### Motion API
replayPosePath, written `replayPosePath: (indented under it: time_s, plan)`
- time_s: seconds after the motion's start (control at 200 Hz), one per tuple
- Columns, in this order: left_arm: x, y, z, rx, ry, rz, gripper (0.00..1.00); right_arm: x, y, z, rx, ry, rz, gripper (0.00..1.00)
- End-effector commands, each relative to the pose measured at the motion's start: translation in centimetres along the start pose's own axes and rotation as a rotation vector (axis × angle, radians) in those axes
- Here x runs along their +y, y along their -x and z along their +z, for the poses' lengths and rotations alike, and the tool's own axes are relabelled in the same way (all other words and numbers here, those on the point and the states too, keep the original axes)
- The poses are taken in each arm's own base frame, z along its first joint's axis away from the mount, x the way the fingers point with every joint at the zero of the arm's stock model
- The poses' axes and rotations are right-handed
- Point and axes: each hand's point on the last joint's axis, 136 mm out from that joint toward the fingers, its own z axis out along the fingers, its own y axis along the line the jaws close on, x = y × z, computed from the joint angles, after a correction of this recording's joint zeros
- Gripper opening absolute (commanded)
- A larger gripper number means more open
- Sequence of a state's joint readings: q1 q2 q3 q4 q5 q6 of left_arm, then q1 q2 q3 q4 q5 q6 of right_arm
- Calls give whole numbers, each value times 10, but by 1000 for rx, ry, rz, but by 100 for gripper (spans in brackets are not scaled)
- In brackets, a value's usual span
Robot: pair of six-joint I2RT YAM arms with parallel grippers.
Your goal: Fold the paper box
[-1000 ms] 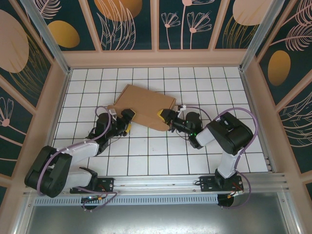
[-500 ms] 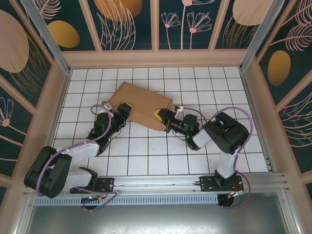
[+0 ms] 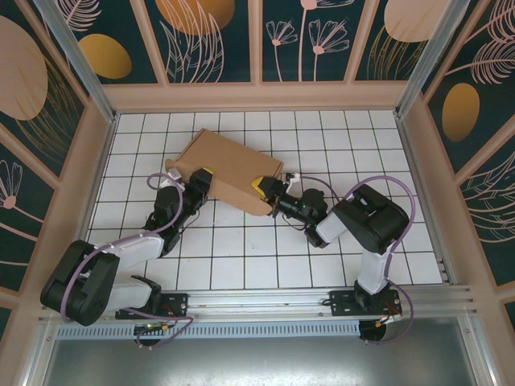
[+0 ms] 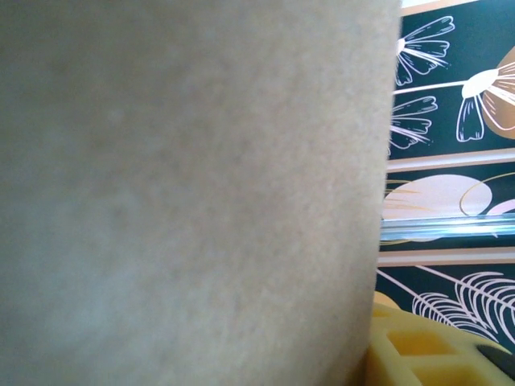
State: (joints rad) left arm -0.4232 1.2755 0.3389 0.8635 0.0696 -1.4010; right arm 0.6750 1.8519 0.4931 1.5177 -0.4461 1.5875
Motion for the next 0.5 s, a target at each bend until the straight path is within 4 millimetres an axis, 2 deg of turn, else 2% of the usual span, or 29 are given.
replayPosePath:
  time_s: [0.0, 0.105, 0.275, 0.495]
  plan:
    - [-17, 1, -6, -8, -63, -13, 43, 25, -1, -2, 21, 47, -84, 71]
    - [-19, 0, -8, 1, -59, -15, 42, 28, 11, -8, -3, 35, -119, 76]
    - [-23, -1, -13, 11, -68, -27, 41, 31, 28, -18, -18, 48, -141, 78]
    - [-29, -4, -16, 30, -73, -31, 41, 30, 23, -14, 31, 69, -155, 75]
